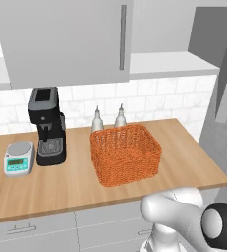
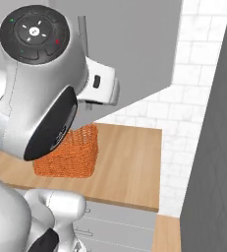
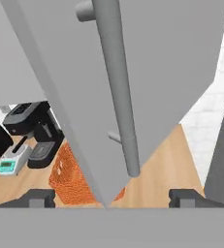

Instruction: Open the cabinet, pick up the bread from the cabinet and place it in the basket. Then move the basket to the dining counter.

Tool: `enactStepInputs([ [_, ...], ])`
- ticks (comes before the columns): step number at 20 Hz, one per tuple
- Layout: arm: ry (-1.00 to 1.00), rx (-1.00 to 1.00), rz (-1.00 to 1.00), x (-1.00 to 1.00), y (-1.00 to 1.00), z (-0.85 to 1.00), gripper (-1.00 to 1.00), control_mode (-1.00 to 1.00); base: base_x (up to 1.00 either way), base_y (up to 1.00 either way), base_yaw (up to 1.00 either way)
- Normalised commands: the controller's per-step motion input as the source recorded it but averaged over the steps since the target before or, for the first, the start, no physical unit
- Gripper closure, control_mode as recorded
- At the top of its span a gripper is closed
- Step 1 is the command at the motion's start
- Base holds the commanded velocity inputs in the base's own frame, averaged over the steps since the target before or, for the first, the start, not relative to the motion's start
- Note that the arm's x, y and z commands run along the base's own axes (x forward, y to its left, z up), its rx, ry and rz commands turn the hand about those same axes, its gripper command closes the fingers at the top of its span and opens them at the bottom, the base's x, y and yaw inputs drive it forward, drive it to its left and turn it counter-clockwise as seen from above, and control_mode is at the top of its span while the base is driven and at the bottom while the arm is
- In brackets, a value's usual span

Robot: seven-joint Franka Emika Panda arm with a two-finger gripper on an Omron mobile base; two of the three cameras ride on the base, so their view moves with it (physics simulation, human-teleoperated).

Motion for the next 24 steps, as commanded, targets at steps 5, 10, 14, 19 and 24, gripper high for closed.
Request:
enactStepInputs([
  [5,-0.21,-0.18,-0.21,-0.68,0.42,-0.07,-1.00,-1.00,0.00,0.00,0.00],
  [10,-0.01,-0.53,-0.21,-0.07,1.00,-0.08,-1.00,-1.00,0.00,0.00,0.00],
  [14,0.24,-0.56,-0.20,0.24,1.00,-0.30,-1.00,-1.00,0.00,0.00,0.00],
  [19,0.47,-0.57,-0.25,0.85,0.57,-0.44,-1.00,-1.00,0.00,0.00,0.00],
  [24,0.52,-0.49,-0.24,1.00,-0.06,-0.23,-1.00,-1.00,0.00,0.00,0.00],
])
